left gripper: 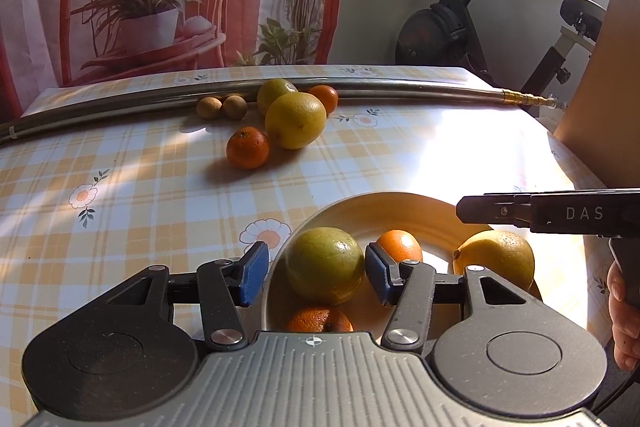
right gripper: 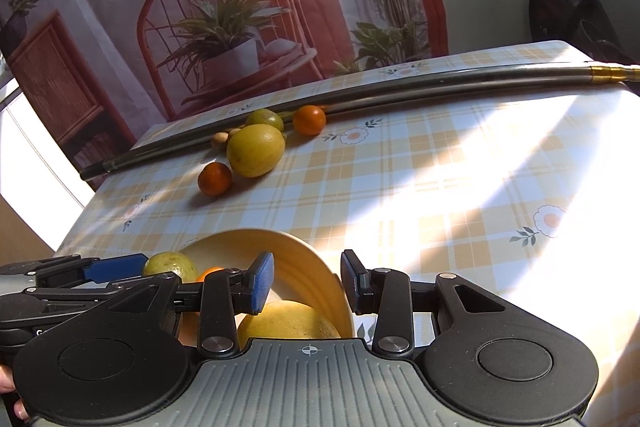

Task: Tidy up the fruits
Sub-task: 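Lower both fruits onto the plate and open both tools, then move the left tool to another orange mandarin and close on it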

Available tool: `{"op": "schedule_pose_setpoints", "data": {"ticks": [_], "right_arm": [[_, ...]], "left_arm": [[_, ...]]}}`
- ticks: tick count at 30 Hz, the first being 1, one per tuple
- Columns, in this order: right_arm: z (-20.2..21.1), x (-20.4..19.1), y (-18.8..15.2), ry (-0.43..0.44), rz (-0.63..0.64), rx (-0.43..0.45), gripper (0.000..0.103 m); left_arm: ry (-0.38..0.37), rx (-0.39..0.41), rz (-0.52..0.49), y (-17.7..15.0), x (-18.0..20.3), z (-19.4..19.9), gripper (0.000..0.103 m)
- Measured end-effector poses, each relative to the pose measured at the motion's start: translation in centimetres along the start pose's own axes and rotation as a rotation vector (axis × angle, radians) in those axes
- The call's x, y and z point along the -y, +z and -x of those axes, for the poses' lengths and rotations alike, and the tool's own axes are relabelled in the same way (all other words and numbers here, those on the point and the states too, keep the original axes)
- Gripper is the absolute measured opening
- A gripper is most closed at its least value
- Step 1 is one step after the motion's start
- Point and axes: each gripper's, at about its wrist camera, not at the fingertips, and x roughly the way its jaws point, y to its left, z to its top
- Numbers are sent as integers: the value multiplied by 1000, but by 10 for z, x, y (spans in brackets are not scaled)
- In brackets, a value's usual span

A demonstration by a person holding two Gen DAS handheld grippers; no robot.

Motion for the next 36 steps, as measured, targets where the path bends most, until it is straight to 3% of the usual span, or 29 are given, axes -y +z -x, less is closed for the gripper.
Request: {"op": "schedule_pose_setpoints", "data": {"ticks": [11,22,26,31,36], "right_arm": [[12,1,18,8,0,56,35],[20,9,56,-14,33,125,35],[15,10,68,-26,53,132,35],[4,9,77,-31,72,122,35],[-7,6,80,-26,92,106,35]], "left_arm": [[4,80,6,18,-8,22,56],[86,152,30,65,-47,46,56],[117,176,-12,79,-49,47,58],[89,160,-41,84,-46,31,61],[60,88,-44,75,-41,-7,61]]}}
